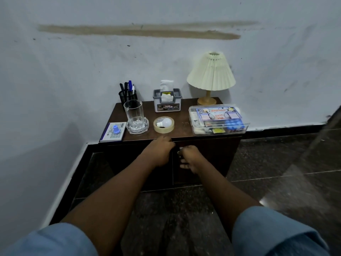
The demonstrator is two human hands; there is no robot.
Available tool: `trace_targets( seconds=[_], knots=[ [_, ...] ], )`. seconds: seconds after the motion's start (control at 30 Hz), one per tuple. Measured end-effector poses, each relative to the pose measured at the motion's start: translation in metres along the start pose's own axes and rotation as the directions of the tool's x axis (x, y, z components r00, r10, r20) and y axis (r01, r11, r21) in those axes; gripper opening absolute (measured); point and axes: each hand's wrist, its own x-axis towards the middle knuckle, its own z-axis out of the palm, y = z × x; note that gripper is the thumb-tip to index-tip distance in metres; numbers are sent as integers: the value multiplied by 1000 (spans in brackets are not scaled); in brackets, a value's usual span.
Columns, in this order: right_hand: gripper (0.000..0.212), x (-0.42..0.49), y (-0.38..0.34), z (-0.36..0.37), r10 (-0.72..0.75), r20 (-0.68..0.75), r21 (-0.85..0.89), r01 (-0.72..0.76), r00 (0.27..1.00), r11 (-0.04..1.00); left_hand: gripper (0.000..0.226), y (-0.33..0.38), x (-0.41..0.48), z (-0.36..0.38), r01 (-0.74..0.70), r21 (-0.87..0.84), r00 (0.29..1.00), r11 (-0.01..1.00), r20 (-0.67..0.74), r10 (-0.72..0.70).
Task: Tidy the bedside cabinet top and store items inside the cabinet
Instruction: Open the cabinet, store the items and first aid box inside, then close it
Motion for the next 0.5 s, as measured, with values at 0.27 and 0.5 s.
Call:
trace_targets(
  seconds=[0.27, 0.5],
  knots=[
    [16, 14, 23, -2, -28, -24, 109, 30, 999, 994, 46, 7, 20, 3, -1, -140, 1000, 990, 4, 1],
    [8, 21, 36, -11, -78, -50, -34, 77, 996, 996, 49, 6, 32, 12, -84, -223, 995, 971, -74, 69]
  ],
)
